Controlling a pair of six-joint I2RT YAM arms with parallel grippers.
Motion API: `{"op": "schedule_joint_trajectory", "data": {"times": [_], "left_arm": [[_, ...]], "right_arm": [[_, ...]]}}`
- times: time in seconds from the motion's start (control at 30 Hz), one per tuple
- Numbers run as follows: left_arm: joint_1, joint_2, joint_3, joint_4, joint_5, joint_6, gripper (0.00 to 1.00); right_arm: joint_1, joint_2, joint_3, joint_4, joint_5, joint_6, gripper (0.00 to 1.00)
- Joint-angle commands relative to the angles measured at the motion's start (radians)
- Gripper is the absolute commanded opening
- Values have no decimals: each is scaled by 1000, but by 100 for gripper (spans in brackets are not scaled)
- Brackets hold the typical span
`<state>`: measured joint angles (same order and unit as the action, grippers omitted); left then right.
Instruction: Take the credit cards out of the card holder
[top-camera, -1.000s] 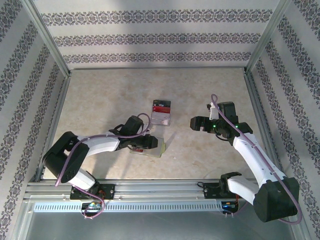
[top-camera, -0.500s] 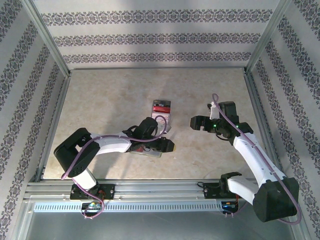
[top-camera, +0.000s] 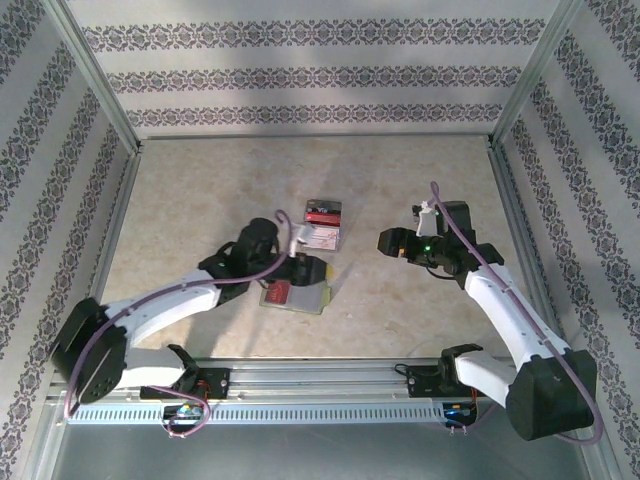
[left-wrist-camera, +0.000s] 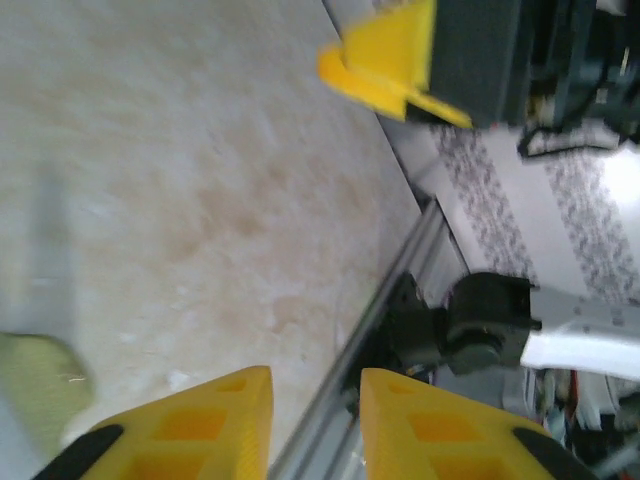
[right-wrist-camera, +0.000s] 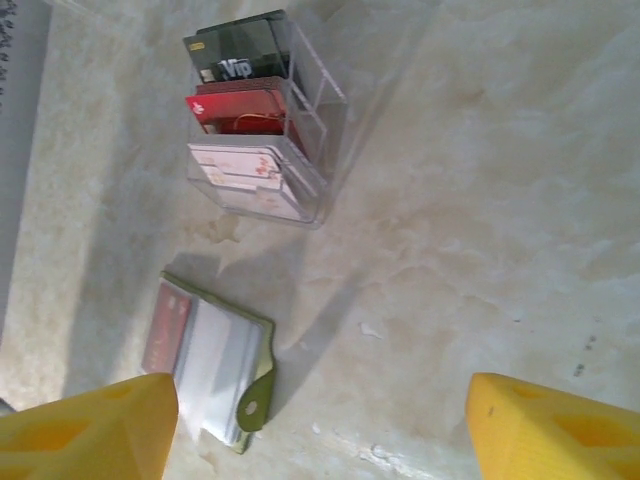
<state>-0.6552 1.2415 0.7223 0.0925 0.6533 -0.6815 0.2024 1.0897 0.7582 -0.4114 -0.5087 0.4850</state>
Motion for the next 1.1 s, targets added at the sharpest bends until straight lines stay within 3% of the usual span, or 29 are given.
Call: {"op": "schedule_joint_trajectory", "data": {"times": [0.0,0.17,0.27,0.4,0.53,0.8,1.07], "left_arm": [[128,-84,-91,-151,-30,0,27],[323,-138,-162,-240,16,-33,20],[384,-107,-189,-231,55,-41,16],[409,-28,-197,-200,68,-31,11],[414,51,-184,-200,45,0,7],[415,148,-164,-206,45,59,1],[416,208,-167,-200,14,80,0]], "right_arm": [[105,30,-2,113,-32,139,74],[364,167,-3,315,53,350,70],[505,282,26,408,117,453,70],[617,430,65,511,166,556,66],[660,545,78,628,177,638,57],[681,648,110,619,219,693,52],[689,707,135,660,184,699,45]]}}
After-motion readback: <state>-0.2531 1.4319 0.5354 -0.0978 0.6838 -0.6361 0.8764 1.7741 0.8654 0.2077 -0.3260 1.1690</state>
